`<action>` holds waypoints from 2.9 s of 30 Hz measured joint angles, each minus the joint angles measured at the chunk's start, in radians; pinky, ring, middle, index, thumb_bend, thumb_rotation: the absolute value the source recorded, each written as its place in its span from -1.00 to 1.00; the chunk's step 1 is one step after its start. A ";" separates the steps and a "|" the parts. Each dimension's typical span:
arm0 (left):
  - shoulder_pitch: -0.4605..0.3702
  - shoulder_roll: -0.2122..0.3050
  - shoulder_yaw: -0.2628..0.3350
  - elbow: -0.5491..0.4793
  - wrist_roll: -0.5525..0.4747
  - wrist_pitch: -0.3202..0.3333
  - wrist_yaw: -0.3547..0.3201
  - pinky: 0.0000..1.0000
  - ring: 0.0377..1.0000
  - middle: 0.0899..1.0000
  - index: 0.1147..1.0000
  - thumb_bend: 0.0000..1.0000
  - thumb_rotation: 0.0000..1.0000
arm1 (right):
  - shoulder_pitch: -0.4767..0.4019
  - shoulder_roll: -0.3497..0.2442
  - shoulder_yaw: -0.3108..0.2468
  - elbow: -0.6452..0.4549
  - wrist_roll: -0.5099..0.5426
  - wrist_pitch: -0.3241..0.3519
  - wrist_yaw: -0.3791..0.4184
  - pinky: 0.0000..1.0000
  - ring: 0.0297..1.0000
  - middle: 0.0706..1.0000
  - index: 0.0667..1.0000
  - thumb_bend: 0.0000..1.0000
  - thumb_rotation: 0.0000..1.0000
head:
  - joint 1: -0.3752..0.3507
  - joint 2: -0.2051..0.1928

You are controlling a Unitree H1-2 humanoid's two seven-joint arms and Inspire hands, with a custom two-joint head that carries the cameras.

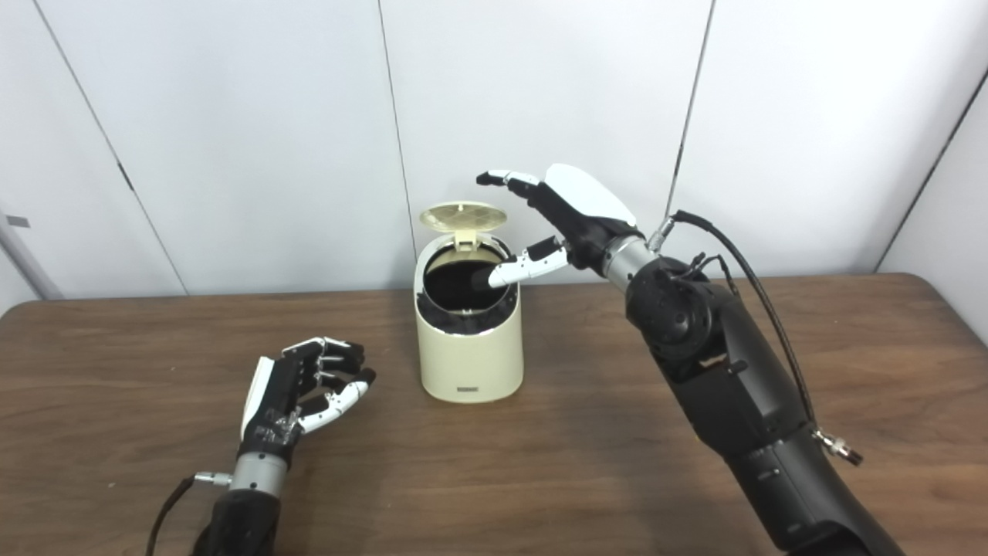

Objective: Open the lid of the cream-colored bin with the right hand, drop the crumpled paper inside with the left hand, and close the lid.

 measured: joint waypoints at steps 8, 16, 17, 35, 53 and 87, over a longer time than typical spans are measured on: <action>-0.002 0.000 -0.004 0.000 0.001 0.000 0.000 -0.01 0.17 0.26 -0.14 0.01 -0.88 | -0.013 -0.013 0.030 -0.011 -0.020 -0.023 0.008 0.55 0.74 0.73 0.70 0.56 -0.06 | 0.003 0.005; -0.008 0.000 -0.009 0.000 0.003 -0.001 0.000 0.00 0.19 0.27 -0.14 0.01 -0.88 | -0.014 -0.019 0.043 -0.032 -0.026 -0.050 0.036 0.46 0.66 0.68 0.68 0.60 -0.07 | 0.006 0.012; -0.011 0.000 -0.008 0.000 0.002 -0.001 0.000 0.00 0.19 0.27 -0.14 0.01 -0.88 | -0.014 -0.019 0.043 -0.037 -0.028 -0.053 0.039 0.44 0.65 0.67 0.67 0.61 -0.06 | 0.006 0.012; -0.017 -0.001 -0.010 0.000 0.004 0.000 -0.001 0.00 0.18 0.27 -0.14 0.01 -0.88 | -0.006 -0.036 0.042 -0.119 -0.043 -0.055 0.119 0.43 0.63 0.62 0.59 0.65 -0.01 | 0.009 0.032; -0.021 -0.001 -0.008 -0.022 0.003 0.036 -0.003 0.03 0.20 0.27 0.33 0.28 -0.86 | 0.026 -0.062 0.034 -0.160 -0.034 -0.056 0.170 0.62 0.75 0.54 0.47 0.59 -0.10 | 0.009 0.052; -0.022 -0.002 -0.009 -0.044 0.005 0.072 -0.006 0.04 0.19 0.26 0.33 0.31 -0.82 | 0.079 -0.058 0.070 -0.161 -0.056 -0.097 0.189 0.70 0.75 0.42 0.45 0.61 -0.02 | 0.023 0.078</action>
